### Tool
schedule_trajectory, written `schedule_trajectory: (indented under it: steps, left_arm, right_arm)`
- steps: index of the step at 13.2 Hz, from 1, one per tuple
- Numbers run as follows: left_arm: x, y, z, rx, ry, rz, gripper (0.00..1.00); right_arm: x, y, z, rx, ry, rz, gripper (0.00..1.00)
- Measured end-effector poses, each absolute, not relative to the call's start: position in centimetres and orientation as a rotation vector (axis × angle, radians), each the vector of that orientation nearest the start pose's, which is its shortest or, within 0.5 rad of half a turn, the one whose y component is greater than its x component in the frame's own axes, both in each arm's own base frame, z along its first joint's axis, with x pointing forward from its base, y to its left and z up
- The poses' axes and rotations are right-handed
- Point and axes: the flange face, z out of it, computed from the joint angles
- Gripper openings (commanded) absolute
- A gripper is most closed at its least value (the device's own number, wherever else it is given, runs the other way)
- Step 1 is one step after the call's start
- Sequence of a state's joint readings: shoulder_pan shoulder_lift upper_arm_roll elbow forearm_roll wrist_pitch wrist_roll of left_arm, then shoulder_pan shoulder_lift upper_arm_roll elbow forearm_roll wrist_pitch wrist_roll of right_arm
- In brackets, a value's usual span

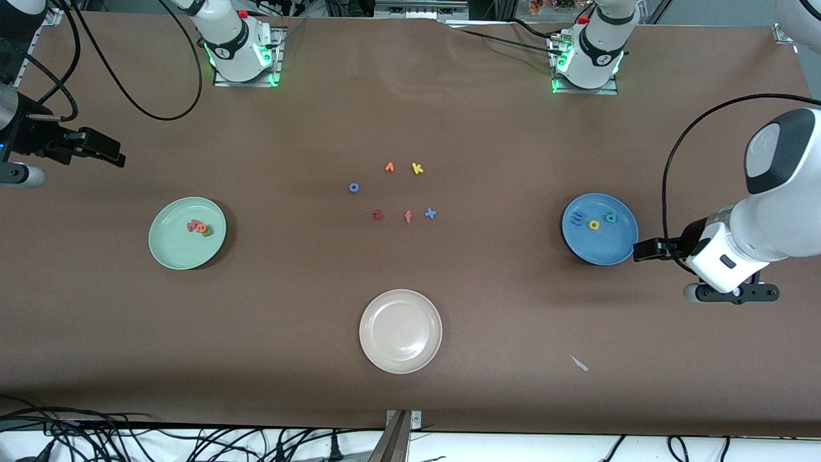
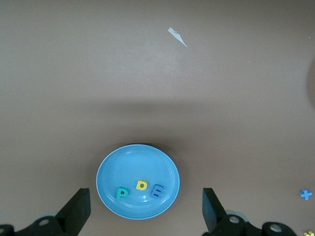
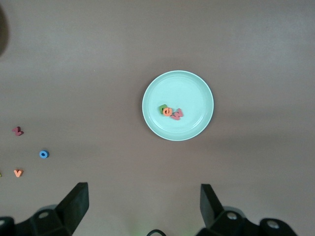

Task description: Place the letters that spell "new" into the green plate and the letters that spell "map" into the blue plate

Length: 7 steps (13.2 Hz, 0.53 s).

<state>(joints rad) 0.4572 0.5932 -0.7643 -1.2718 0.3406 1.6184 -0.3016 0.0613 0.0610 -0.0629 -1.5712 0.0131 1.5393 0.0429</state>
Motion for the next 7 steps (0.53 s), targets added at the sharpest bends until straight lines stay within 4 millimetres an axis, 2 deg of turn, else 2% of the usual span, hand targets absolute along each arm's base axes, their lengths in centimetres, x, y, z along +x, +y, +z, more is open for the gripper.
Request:
schedule_trajectory:
  steps: [3,7]
  left_arm:
    - [69.2,-6.3,46.2,-3.163,-0.134,0.196,1.0]
    - [68.7,-6.7,48.6,-3.096,-0.261,0.147,1.0]
  right_arm:
    - [56.8,0.2,58.8,-3.13,0.07,0.146,1.0]
    - [56.8,0.2,58.7,-3.13,0.07,0.146,1.0]
